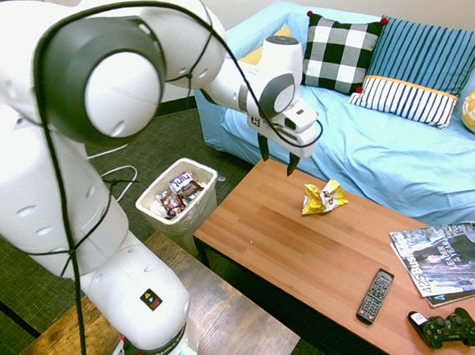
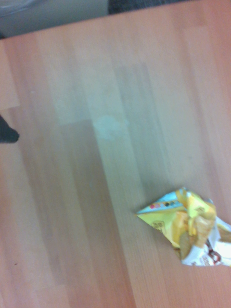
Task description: Throw the chip bag in the trash bin
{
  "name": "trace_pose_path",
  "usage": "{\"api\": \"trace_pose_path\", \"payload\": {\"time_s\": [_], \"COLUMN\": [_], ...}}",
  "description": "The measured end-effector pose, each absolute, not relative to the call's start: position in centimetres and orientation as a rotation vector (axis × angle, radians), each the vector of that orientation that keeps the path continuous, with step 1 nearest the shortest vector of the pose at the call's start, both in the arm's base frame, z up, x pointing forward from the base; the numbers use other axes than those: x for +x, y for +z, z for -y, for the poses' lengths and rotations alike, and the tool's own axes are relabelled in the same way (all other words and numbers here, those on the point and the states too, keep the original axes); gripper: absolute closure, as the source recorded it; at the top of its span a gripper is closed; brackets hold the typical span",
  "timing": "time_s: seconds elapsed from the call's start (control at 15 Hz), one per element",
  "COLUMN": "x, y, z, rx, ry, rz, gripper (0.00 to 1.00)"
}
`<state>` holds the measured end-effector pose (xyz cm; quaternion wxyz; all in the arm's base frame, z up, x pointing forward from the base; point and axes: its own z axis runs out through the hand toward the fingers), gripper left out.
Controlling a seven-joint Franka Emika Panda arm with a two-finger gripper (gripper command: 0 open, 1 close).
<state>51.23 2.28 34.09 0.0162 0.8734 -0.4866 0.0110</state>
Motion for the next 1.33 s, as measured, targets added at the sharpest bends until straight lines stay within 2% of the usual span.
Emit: {"api": "trace_pose_path", "payload": {"time_s": [0.53,1.0,1.07,1.33], "x": [62.8,65.6,65.8,66.4], "y": [24.6,16.2,15.8,15.3], "z": [3.1,4.9,5.1,4.7], "rx": [2.474,2.388,2.385,2.399], "ry": [-0.053,-0.146,-0.153,-0.172], "rz": [1.756,1.724,1.724,1.725], "gripper": [0.00,0.00,1.00,1.00]}}
